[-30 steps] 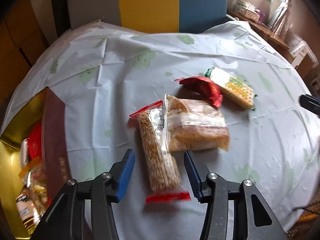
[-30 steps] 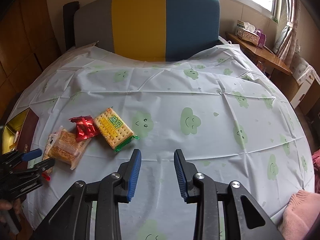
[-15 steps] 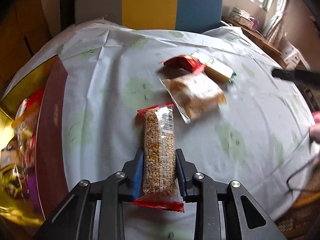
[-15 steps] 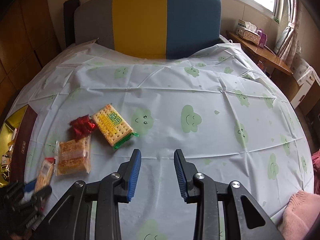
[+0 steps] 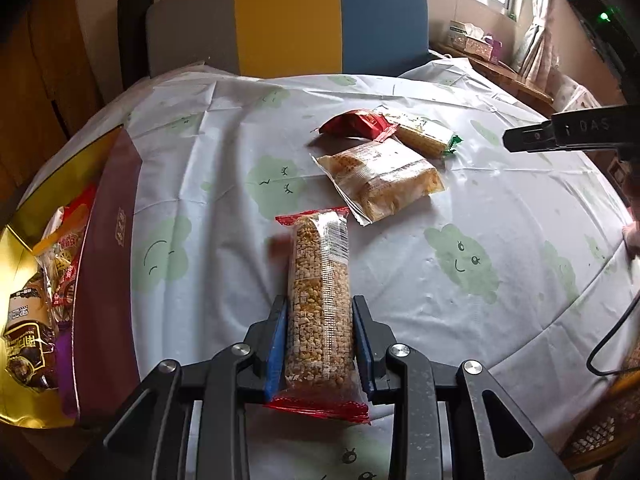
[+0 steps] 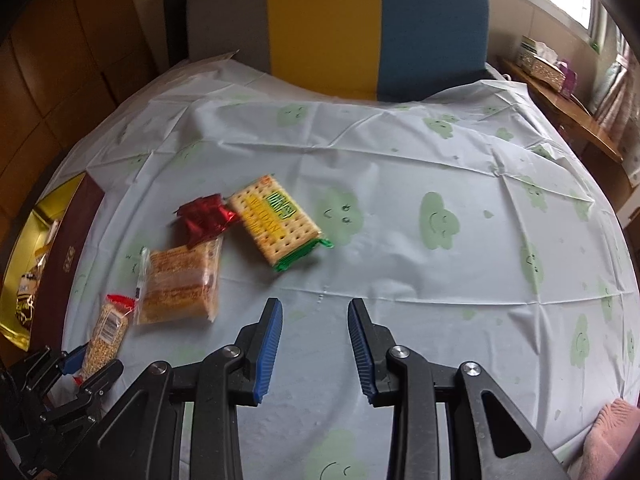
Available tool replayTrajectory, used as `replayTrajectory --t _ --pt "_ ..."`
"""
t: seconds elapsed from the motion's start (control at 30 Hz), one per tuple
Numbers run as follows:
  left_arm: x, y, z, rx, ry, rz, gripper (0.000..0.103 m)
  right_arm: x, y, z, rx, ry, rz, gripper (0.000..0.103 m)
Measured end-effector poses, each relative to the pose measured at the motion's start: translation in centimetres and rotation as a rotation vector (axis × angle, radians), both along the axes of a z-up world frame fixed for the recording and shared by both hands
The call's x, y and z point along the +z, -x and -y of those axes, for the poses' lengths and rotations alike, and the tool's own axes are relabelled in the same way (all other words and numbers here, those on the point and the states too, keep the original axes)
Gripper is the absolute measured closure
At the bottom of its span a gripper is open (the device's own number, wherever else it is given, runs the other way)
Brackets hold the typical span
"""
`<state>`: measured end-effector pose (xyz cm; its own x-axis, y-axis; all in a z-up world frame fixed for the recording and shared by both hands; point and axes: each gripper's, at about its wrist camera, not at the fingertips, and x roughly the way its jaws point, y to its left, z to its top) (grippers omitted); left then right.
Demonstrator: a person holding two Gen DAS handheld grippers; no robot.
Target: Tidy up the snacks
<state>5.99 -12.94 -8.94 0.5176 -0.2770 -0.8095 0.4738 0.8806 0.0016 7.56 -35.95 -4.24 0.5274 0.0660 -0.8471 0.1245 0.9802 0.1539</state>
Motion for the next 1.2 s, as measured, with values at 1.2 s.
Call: replayTrajectory --t 1.2 --pt "-0.1 -0.1 -1.0 -0.007 0.062 -0.004 0.072 -4.4 -6.4 -3.2 0.230 0.154 -0.251 0.054"
